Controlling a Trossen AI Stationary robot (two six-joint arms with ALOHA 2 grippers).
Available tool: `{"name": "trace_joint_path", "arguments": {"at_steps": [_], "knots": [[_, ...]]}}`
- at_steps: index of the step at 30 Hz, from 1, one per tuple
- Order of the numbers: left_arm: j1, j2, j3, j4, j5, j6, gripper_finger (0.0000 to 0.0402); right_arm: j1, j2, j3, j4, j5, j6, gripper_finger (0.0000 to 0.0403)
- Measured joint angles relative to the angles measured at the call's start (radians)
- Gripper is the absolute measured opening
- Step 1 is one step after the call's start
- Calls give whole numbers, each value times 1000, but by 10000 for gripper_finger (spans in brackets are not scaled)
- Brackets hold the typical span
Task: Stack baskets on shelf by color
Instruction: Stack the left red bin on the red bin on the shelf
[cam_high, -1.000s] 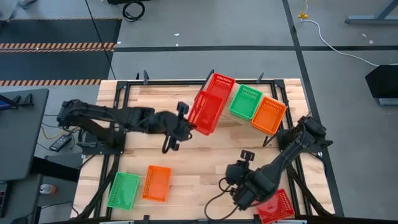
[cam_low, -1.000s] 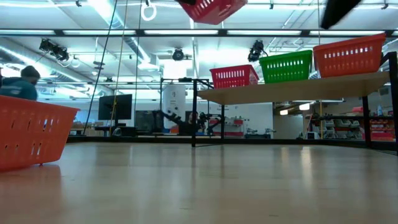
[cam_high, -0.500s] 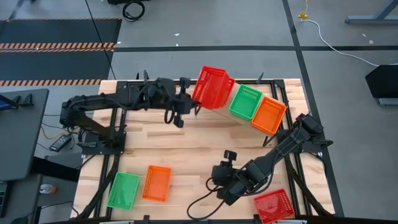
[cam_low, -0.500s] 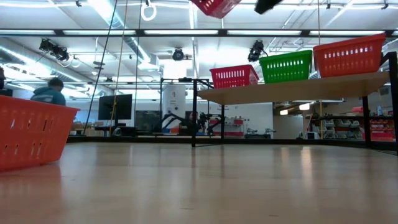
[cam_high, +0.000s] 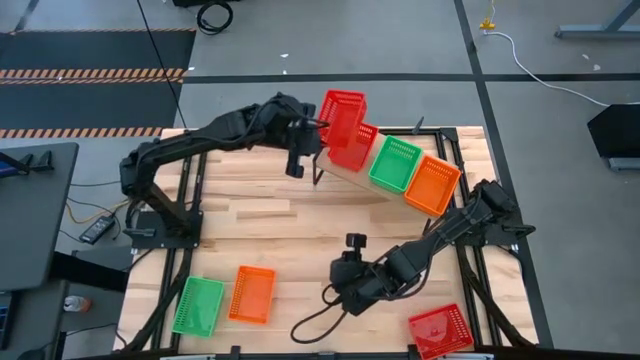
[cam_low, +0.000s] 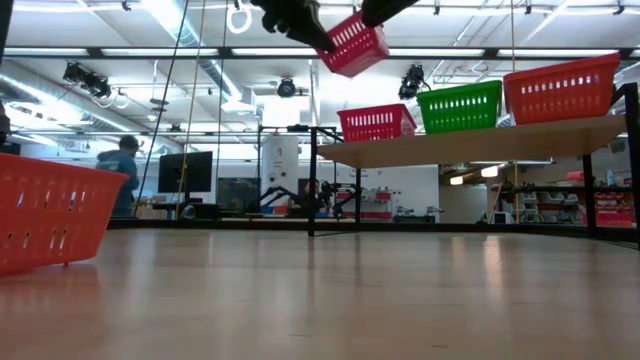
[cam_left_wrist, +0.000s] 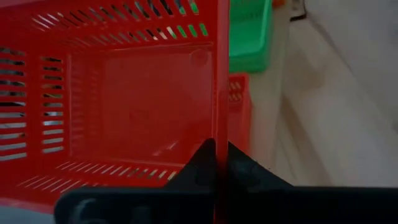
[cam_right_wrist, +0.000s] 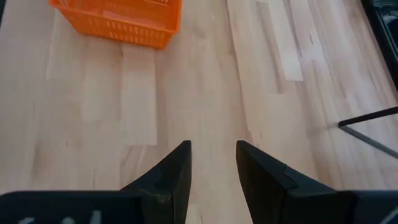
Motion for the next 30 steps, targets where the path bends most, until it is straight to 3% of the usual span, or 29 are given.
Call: {"name": "trace_joint_path", "arguments": {"at_steps": [5, 12, 19, 30], "knots": [[36, 7, 5, -14, 26, 42, 8, -30, 0, 0, -3, -6, -96, 132], [95, 18, 4, -63, 89, 82, 8, -53, 0, 0, -8, -42, -100, 132], [138, 29, 4, -94, 228, 110, 8, -72, 0, 0, -8, -53, -97, 132], [120, 95, 4, -49, 243, 147, 9, -76, 0, 0, -2, -97, -87, 132]]}}
